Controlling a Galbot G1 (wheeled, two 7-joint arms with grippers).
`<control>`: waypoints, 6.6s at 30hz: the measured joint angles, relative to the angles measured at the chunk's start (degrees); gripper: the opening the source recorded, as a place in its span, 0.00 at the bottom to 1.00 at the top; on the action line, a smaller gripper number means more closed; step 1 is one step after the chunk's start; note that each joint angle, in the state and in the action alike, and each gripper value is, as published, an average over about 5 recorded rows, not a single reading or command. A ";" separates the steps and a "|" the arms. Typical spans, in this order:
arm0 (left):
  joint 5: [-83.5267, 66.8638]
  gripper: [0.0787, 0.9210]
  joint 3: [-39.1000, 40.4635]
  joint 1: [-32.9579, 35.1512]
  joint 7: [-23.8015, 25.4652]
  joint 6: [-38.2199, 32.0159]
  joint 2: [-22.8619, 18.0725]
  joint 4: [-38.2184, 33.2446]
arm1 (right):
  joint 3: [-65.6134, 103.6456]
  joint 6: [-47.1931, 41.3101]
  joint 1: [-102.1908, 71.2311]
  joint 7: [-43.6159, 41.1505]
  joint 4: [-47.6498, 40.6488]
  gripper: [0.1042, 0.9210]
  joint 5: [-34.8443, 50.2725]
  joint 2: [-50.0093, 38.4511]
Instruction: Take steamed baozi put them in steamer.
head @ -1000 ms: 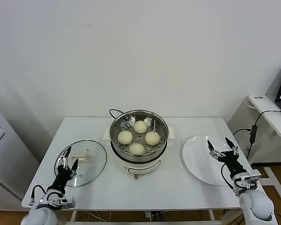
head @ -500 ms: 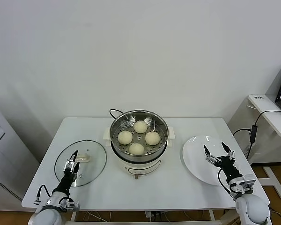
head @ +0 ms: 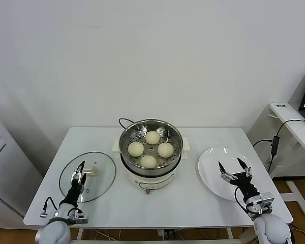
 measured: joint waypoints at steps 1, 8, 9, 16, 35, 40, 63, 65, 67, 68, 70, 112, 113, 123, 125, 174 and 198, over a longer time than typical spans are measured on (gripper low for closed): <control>-0.02 0.88 0.06 -0.39 0.01 0.09 -0.10 0.30 | 0.01 0.04 -0.03 -0.05 -0.02 0.88 -0.11 0.06; -0.17 0.88 0.62 -3.25 0.00 0.44 -0.81 2.58 | 0.30 0.20 -0.29 -0.23 -0.03 0.88 -0.50 0.23; -0.22 0.88 0.69 -3.67 -0.02 0.47 -0.94 2.95 | 0.38 0.21 -0.32 -0.24 -0.02 0.88 -0.51 0.23; -0.65 0.76 0.88 -5.79 0.05 0.38 -1.40 5.03 | 0.84 0.29 -0.62 -0.32 -0.08 0.88 -0.63 0.25; -5.95 0.11 0.40 -3.83 2.40 2.39 1.03 -0.64 | 0.46 0.16 -0.03 -0.39 -0.15 0.88 -1.08 0.24; -8.13 0.04 -0.11 -3.55 3.76 4.50 3.07 -4.93 | 0.46 0.13 0.00 -0.40 0.17 0.88 -0.83 0.06; -13.40 0.04 13.40 -11.98 21.14 29.74 12.97 -25.33 | 1.93 -0.30 0.58 -0.71 0.64 0.88 1.30 -1.92; -11.97 0.04 16.58 -13.92 23.18 32.40 12.69 -26.24 | 1.98 -0.30 0.63 -0.75 0.54 0.88 1.32 -1.99; -10.32 0.04 19.69 -15.90 24.93 34.62 12.04 -26.78 | 2.10 -0.29 0.71 -0.80 0.44 0.88 1.36 -2.08; -9.47 0.04 21.19 -16.86 25.73 35.59 11.60 -26.94 | 2.17 -0.28 0.75 -0.82 0.38 0.88 1.38 -2.12; -7.77 0.04 24.04 -18.67 27.13 37.29 10.55 -27.07 | 2.32 -0.23 0.80 -0.88 0.20 0.88 1.41 -2.15; 10.66 0.04 39.03 -27.27 29.47 43.15 -14.77 -9.99 | 3.01 0.41 0.10 -1.50 -1.45 0.88 0.86 -1.40; 10.72 0.04 39.11 -27.21 29.39 43.15 -15.00 -9.84 | 3.01 0.41 0.11 -1.50 -1.50 0.88 0.80 -1.36; 11.00 0.04 39.67 -26.66 28.85 43.15 -16.50 -9.06 | 2.92 0.41 0.14 -1.52 -1.73 0.88 0.46 -1.12; 11.03 0.04 39.74 -26.50 28.80 43.15 -16.64 -8.91 | 2.92 0.42 0.14 -1.53 -1.75 0.88 0.46 -1.13; -1.17 0.50 37.85 -23.28 27.08 43.16 -13.71 -13.53 | 3.14 0.39 0.06 -1.78 -1.71 0.88 0.40 -1.12; -85.44 0.88 3.68 -12.39 21.20 30.09 -0.27 -29.92 | 1.70 -3.44 2.21 1.39 -1.68 0.88 7.52 -2.03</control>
